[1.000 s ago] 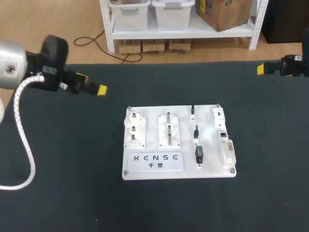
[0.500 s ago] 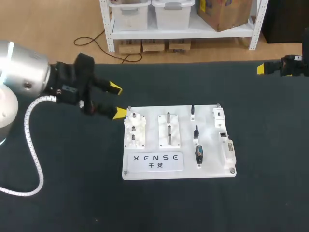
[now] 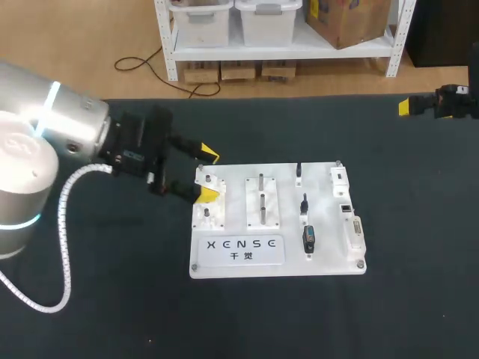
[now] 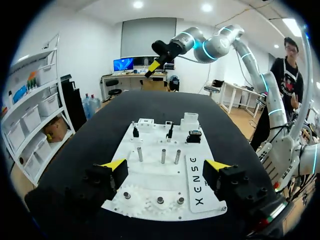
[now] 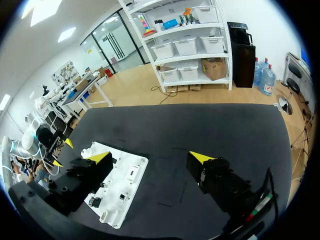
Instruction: Insert the Ethernet cable into its matching sockets.
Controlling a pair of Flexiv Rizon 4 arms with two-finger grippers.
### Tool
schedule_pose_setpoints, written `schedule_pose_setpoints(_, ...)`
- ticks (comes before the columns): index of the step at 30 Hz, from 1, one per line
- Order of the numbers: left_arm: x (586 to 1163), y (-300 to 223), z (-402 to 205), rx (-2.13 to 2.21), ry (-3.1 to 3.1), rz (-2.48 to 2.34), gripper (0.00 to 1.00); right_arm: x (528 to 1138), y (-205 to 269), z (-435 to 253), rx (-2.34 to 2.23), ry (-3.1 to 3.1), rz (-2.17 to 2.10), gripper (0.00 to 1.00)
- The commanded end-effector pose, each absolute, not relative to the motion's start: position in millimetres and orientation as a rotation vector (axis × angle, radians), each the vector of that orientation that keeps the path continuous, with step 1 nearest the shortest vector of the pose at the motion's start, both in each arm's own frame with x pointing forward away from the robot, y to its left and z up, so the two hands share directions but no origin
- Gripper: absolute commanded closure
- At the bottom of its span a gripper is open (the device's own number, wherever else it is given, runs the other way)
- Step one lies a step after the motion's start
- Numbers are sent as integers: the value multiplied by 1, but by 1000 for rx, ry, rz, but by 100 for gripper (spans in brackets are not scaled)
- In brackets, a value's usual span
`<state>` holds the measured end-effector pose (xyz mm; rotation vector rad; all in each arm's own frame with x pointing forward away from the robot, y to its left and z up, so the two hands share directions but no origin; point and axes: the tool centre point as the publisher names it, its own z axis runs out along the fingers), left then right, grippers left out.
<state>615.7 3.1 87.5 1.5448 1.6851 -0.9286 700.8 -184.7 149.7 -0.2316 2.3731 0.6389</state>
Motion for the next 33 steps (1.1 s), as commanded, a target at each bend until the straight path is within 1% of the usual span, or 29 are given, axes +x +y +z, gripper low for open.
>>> schedule_pose_setpoints(1, 608, -8, 83, 1514, 1724, -884, 0, 701, -185, 150, -233, 2373, 640, 0)
schedule_pose_setpoints(8, 603, -19, 79, 1468, 1776, -863, 0, 701, -185, 150, -233, 2373, 640, 0)
schedule_pose_setpoints(22, 604, -19, 79, 1453, 1792, -870, 0, 702, -183, 153, -258, 2394, 619, 0)
schedule_pose_setpoints(25, 604, -19, 79, 1453, 1792, -870, 0, 701, -156, 165, -311, 2474, 522, 0)
schedule_pose_setpoints(33, 604, -19, 79, 1453, 1792, -870, 0, 675, -77, 181, -246, 2615, 375, 0)
